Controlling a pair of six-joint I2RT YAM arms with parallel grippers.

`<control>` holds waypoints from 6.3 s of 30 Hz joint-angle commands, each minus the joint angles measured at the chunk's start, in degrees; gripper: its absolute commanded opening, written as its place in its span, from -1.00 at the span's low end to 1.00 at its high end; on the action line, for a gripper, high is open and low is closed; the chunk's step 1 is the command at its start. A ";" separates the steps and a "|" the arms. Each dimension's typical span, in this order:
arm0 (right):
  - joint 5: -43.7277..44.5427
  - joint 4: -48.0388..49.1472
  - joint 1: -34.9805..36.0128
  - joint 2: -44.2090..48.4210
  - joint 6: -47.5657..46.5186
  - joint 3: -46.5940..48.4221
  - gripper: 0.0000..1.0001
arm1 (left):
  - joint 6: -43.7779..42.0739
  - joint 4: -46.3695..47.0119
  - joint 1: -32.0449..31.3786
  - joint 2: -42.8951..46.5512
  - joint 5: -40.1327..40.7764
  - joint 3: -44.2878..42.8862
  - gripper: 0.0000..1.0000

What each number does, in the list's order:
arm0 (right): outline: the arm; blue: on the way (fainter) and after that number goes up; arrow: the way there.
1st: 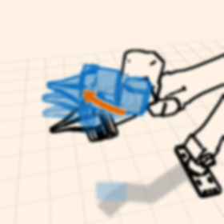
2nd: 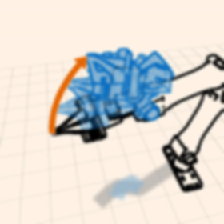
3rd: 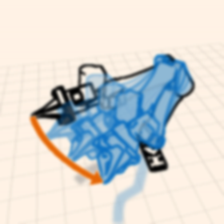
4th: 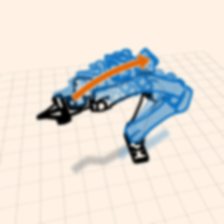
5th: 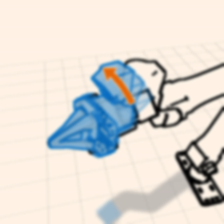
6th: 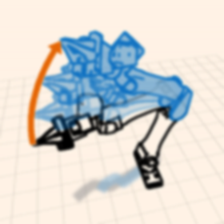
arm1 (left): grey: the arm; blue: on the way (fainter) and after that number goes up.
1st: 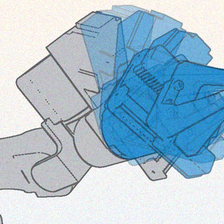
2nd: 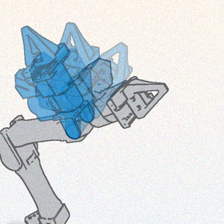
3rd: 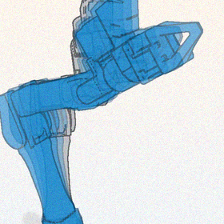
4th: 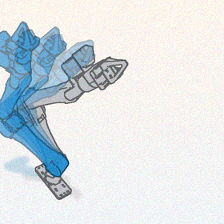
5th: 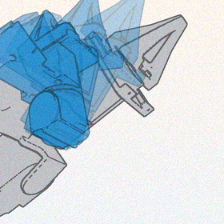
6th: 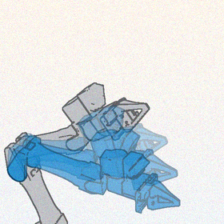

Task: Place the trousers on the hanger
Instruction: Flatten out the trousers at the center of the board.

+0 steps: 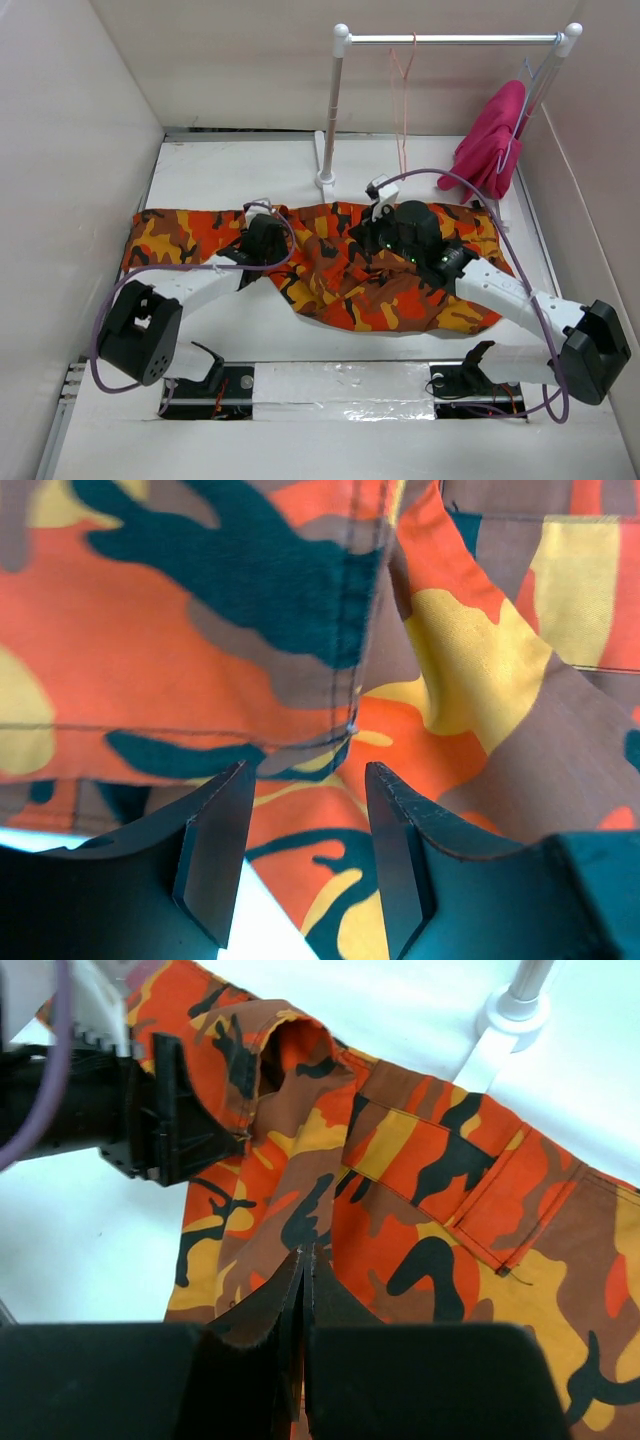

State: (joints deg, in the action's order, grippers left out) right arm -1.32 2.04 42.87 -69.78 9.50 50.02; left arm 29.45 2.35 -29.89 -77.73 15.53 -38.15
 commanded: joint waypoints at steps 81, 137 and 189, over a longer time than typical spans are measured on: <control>7.65 -8.65 5.86 9.28 4.48 -0.64 -1.00 | -10.03 -41.47 17.06 20.69 13.31 -30.42 -0.96; 10.90 -3.71 5.56 -7.30 -1.85 6.67 -0.51 | -12.76 -27.31 14.07 -22.97 4.85 -30.66 -0.18; 7.92 -7.14 14.17 -10.03 -5.10 11.24 -0.03 | 18.55 -14.31 22.15 -38.81 -17.70 -57.74 0.42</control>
State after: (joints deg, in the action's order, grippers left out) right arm 4.58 -5.78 56.40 -80.09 5.10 58.67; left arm 51.70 -17.21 -7.44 -118.13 5.32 -95.22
